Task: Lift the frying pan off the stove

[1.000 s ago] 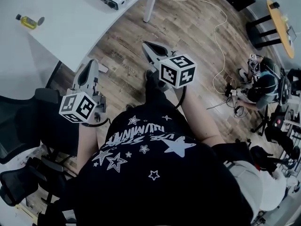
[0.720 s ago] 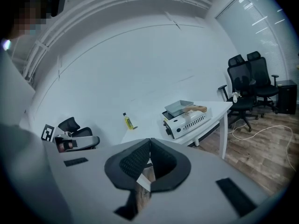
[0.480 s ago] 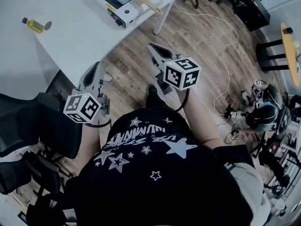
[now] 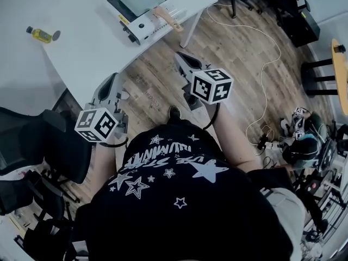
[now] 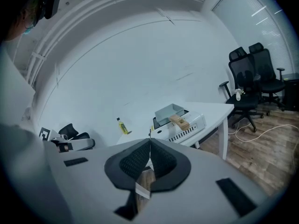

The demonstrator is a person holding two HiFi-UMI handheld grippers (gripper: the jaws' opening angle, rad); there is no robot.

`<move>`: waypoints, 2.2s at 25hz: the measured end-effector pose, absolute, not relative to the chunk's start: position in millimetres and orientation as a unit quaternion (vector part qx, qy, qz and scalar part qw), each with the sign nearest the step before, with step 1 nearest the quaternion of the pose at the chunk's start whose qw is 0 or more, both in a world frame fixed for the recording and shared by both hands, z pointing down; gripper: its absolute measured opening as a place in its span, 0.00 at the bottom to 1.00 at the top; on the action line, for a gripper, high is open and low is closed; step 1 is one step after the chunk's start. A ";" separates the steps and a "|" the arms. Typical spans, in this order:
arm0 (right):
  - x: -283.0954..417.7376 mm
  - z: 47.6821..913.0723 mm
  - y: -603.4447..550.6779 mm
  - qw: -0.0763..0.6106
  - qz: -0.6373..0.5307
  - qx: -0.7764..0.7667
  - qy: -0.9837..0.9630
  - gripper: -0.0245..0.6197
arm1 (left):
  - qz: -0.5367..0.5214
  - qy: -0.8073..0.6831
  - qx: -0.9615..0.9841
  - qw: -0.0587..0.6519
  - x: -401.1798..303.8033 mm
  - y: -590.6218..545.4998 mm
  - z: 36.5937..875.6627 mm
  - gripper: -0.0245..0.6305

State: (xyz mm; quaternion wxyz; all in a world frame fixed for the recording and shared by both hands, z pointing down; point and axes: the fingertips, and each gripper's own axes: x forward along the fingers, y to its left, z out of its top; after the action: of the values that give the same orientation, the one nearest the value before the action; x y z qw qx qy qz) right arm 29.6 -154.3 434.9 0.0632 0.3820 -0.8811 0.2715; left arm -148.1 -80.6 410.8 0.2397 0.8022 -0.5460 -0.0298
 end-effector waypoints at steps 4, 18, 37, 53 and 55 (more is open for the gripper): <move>50.1 434.3 -173.9 0.055 0.279 0.373 -0.883 0.05 | -0.028 -0.553 0.799 0.233 -127.8 -96.7 410.0 0.06; 82.7 447.9 -216.3 0.049 0.368 0.323 -0.871 0.05 | -0.010 -0.566 0.788 0.240 -89.1 -129.7 422.0 0.06; 54.5 468.9 -283.7 0.042 0.484 0.288 -0.826 0.40 | -0.003 -0.528 0.808 0.262 -95.3 -220.2 442.3 0.06; 14.7 490.8 -314.5 0.071 0.554 0.196 -0.806 0.29 | 0.005 -0.470 0.828 0.305 -84.5 -284.6 456.6 0.06; 13.4 491.9 -313.3 0.079 0.558 0.189 -0.804 0.26 | 0.001 -0.457 0.829 0.323 -79.4 -290.2 460.3 0.06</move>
State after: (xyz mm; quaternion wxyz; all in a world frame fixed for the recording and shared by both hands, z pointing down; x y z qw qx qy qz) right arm 13.4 -313.3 491.9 0.0792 0.1886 -0.8040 0.5583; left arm -79.4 -290.2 460.3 0.3231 0.8289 -0.4566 0.0014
